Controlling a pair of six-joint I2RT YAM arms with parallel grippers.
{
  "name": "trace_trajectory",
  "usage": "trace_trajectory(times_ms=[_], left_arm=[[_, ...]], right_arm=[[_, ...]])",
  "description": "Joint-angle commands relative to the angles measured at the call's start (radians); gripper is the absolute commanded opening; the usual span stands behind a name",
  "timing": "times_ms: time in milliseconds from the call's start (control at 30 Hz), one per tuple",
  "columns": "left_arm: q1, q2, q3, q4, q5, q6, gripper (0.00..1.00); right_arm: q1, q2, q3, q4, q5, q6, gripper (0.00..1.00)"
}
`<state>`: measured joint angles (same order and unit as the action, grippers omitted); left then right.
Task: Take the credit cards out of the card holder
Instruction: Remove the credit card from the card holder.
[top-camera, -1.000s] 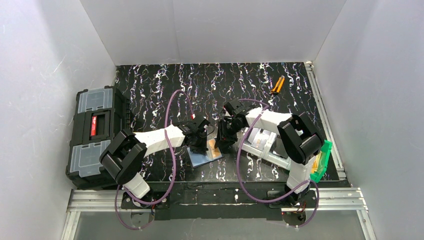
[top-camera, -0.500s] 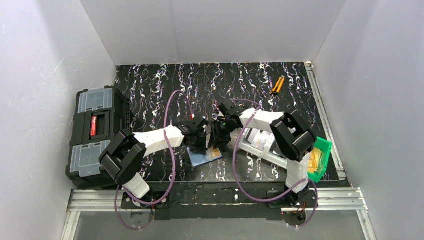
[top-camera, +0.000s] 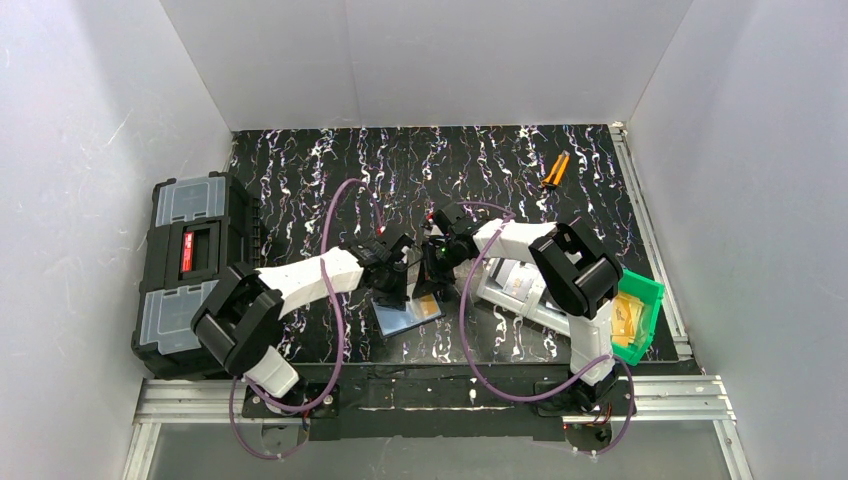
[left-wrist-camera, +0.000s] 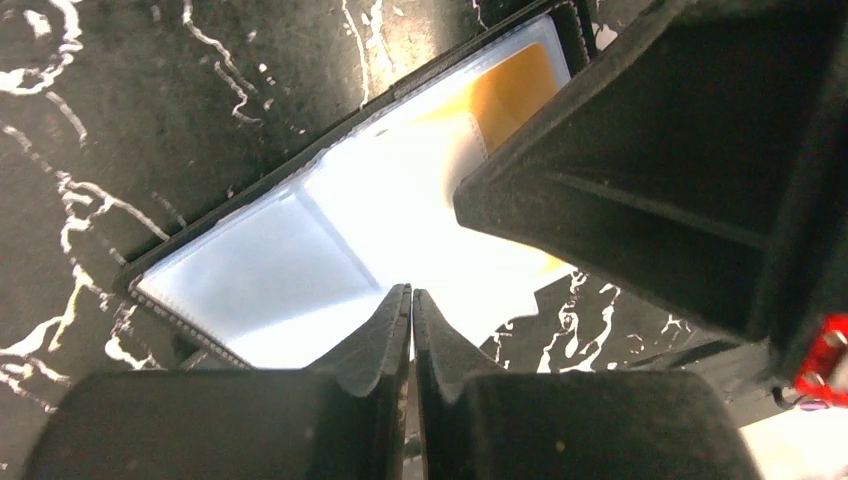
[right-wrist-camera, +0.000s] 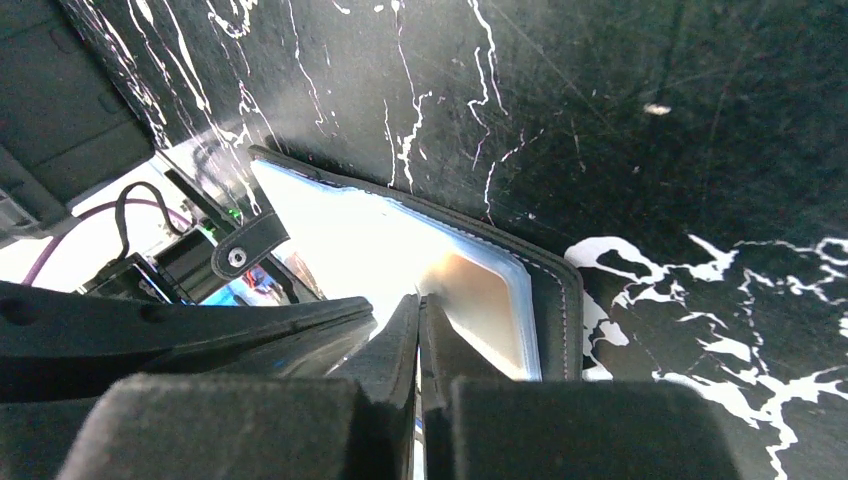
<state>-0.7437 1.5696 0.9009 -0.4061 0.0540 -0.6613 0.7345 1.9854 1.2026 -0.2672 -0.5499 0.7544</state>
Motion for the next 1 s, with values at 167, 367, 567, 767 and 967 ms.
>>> trace_trajectory(times_ms=[167,367,567,767,967], left_arm=[[0.031,-0.185,0.039,-0.200,-0.077,-0.023,0.15],[0.045,-0.232,0.011,-0.291,-0.136,-0.047,0.07],[0.056,-0.178,-0.022,-0.309,-0.175,-0.064,0.00],[0.062,-0.102,-0.023,-0.261,-0.181,-0.083,0.00],[0.081,-0.113,0.020,-0.272,-0.192,-0.073,0.00]], right_arm=[[0.006,-0.050,-0.006,0.006,0.017,0.010,0.01],[0.016,-0.106,-0.004,-0.010,0.008,0.027,0.01],[0.052,-0.112,0.039,-0.029,0.000,0.050,0.01],[0.098,-0.058,0.091,-0.041,0.012,0.067,0.01],[0.117,-0.011,0.135,-0.029,0.012,0.095,0.01]])
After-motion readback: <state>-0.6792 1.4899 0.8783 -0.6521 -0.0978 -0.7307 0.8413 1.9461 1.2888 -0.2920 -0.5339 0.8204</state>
